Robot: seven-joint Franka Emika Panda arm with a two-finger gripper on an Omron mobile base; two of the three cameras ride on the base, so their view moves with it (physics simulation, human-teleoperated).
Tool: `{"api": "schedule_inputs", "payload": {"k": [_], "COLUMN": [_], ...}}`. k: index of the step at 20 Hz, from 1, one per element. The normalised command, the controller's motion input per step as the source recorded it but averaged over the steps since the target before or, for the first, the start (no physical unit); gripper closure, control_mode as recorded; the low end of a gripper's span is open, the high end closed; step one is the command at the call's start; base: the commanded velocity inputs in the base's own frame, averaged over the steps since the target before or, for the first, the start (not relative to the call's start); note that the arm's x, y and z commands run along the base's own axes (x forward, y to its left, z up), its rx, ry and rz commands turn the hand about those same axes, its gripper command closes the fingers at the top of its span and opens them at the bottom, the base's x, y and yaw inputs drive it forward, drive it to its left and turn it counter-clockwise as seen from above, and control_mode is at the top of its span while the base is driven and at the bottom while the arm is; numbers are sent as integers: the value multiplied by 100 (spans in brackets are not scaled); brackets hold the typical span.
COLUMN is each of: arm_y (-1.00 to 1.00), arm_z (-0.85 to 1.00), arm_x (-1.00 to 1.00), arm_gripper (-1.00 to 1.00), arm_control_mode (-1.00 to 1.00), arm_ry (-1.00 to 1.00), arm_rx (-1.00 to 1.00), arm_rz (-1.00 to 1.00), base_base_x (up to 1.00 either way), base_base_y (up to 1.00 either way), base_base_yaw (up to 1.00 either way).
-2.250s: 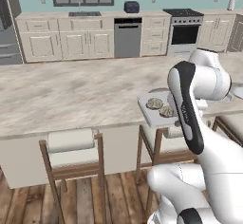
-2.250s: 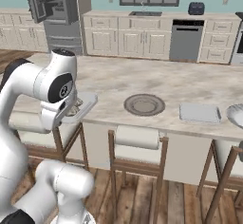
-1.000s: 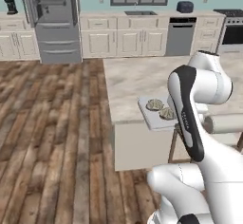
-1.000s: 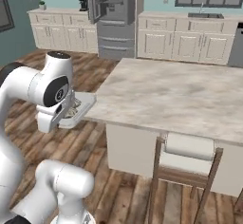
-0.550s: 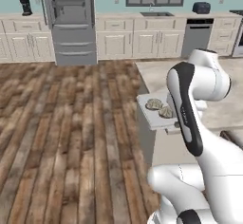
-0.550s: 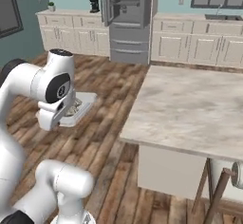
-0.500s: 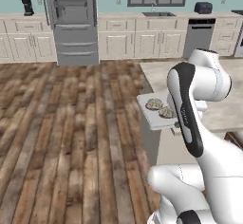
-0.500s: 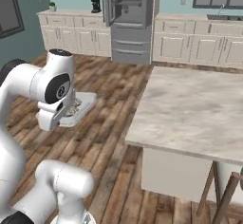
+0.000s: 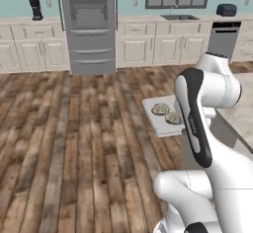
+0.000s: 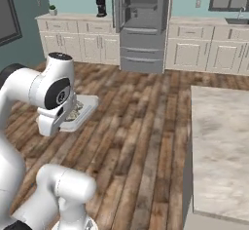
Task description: Place two dumplings into each of the tupperware containers and then place the containers in the fridge.
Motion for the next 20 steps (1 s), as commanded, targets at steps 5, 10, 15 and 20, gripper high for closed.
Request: {"api": "schedule_inputs", "payload": {"k": [5, 10, 15, 20], "arm_y": [0, 0, 0, 0], "arm_z": [0, 0, 0, 0], "arm_x": [0, 0, 0, 0], "arm_gripper": [100, 100, 100, 100], "arm_control_mode": [100, 100, 100, 100], "arm_ry": [0, 0, 0, 0], "arm_rx": [0, 0, 0, 0], "arm_rz": [0, 0, 0, 0], "base_base_x": [100, 100, 100, 100], "base_base_y": [51, -9, -18, -4], "base_base_yaw": [-12, -2, 0, 4]}}
